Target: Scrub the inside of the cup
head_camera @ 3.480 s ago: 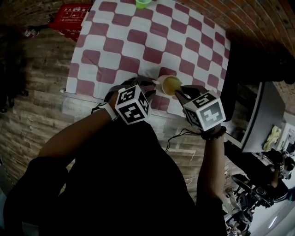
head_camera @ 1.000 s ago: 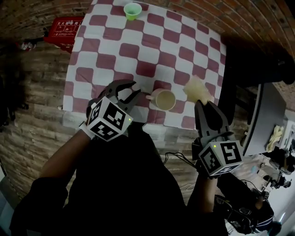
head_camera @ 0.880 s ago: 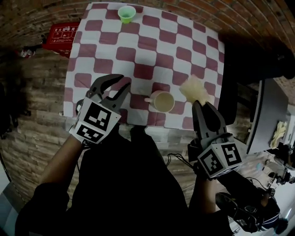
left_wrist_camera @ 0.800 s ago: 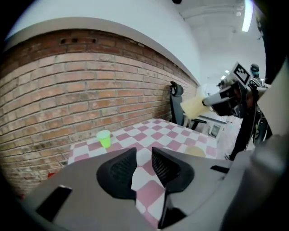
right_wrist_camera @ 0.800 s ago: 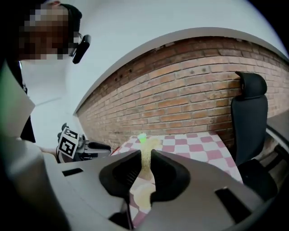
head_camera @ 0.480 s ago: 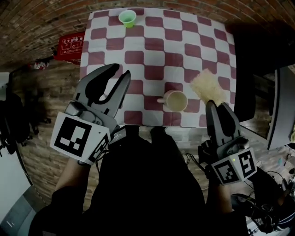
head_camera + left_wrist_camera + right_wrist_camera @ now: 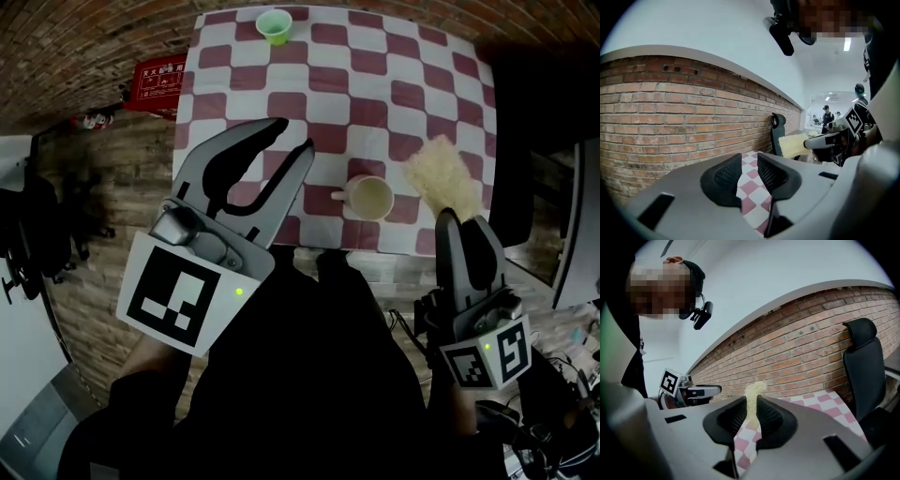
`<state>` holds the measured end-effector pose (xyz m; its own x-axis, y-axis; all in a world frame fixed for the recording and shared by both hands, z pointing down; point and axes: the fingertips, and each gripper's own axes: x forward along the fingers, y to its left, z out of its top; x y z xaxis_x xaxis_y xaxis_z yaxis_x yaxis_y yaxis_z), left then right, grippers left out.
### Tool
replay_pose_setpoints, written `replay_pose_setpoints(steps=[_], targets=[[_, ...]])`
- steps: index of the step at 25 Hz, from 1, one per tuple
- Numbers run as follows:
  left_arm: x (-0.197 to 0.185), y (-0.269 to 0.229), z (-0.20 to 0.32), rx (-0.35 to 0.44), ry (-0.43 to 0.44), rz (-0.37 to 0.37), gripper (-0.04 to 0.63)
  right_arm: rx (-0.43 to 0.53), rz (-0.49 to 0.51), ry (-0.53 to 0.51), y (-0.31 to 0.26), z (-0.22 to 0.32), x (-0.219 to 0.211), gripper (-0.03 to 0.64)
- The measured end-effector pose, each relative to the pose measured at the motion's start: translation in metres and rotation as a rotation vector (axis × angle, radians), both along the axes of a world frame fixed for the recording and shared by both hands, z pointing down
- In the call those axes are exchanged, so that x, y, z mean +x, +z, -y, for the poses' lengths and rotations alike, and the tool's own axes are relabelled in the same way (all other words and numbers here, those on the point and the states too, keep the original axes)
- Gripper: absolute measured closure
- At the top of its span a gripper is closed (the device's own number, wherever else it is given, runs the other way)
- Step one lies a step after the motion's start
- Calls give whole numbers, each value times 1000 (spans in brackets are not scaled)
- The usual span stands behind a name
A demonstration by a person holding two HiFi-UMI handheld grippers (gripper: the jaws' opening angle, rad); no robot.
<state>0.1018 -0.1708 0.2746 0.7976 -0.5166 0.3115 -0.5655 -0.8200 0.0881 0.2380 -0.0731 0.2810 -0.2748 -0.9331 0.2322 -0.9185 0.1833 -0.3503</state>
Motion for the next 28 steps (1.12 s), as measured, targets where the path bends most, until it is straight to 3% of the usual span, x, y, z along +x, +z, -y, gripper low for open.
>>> replay_pose_setpoints(steps=[13,28], targets=[[-7,5,3,-21,-22,10,482,8,-51,-5,-2,3,-4,546],[-2,13,-7,-12,44,39,482,2,-65,36,-4,-7,-1,546]])
